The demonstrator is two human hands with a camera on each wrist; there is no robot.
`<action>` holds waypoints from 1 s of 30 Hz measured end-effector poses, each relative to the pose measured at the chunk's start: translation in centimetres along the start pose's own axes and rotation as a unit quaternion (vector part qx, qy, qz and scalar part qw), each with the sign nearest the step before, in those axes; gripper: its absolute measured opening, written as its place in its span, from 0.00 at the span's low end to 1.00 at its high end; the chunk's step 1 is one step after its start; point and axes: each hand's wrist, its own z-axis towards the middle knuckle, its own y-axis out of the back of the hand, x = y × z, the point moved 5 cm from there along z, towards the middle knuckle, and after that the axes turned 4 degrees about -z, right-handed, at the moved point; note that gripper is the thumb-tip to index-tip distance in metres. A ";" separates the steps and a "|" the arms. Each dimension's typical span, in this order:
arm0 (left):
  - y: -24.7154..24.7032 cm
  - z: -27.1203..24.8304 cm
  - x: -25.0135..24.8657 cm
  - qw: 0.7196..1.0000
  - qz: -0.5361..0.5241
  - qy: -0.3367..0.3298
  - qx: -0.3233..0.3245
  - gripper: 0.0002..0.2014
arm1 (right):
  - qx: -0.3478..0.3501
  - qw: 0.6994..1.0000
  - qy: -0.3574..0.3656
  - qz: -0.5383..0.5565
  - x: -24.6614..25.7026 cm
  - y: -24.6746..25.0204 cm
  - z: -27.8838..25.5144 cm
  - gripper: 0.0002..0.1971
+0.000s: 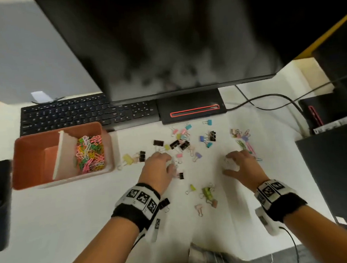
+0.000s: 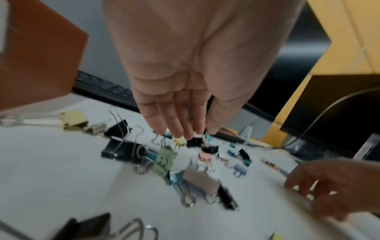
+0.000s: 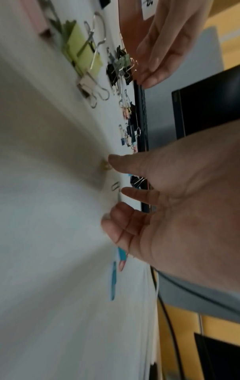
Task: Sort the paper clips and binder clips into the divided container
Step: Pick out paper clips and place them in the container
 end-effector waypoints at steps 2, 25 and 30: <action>-1.2 1.5 0.1 0.998 0.057 0.019 0.021 0.06 | -0.010 1.000 0.007 0.019 -0.7 -0.4 0.3 0.23; -1.8 1.5 -1.4 0.998 0.038 0.046 0.004 0.05 | 0.065 0.989 0.124 0.037 0.6 -1.4 2.1 0.05; -6.2 -1.7 -4.1 0.995 0.012 0.020 0.095 0.12 | 0.083 0.988 0.107 0.080 0.2 -1.3 2.9 0.03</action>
